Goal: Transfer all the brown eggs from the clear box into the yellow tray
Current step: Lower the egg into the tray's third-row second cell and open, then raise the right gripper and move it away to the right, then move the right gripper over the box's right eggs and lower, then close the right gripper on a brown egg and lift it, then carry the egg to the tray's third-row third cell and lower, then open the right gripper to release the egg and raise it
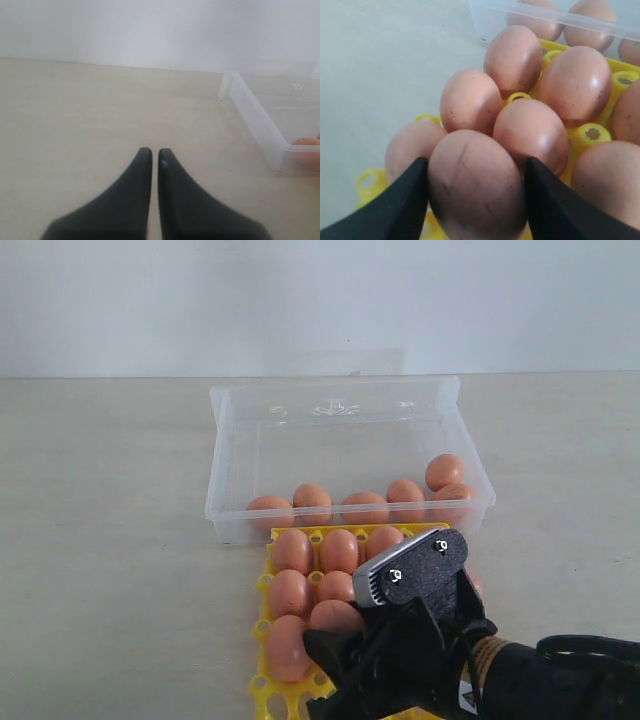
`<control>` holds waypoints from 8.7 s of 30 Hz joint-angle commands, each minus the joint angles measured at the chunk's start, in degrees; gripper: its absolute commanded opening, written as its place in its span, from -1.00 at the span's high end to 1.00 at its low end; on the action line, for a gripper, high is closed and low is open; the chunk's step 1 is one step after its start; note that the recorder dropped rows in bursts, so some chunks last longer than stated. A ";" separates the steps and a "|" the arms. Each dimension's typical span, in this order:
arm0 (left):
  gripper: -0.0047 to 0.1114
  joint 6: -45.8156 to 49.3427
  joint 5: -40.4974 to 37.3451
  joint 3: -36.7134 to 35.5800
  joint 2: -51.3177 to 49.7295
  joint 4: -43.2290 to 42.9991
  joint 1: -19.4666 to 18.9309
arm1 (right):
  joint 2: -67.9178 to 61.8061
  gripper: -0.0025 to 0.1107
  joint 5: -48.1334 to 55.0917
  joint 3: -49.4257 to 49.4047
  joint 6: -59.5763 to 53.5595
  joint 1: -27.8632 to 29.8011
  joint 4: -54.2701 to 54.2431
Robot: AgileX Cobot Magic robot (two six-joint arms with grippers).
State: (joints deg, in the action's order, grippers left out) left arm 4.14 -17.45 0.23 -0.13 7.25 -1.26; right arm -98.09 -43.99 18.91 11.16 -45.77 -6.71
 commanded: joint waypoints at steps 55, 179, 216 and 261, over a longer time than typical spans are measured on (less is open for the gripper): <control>0.85 0.24 0.75 -0.23 0.13 -0.21 0.20 | 6.53 0.96 50.73 38.69 -65.61 36.13 -25.15; 0.85 0.24 0.75 -0.23 0.13 -0.21 0.20 | -31.47 0.62 102.46 81.14 -23.67 31.36 4.90; 0.85 0.41 0.75 -0.23 0.13 -0.21 0.20 | 24.09 0.96 2.35 16.31 -2.51 37.45 7.39; 0.85 0.41 0.75 -0.23 0.13 -0.21 0.20 | 6.11 -0.10 10.82 -2.26 4.93 14.60 33.72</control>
State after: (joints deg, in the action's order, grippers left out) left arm 4.14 -17.35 0.23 -0.13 7.25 -1.26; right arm -91.74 -34.06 16.82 16.70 -31.01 26.83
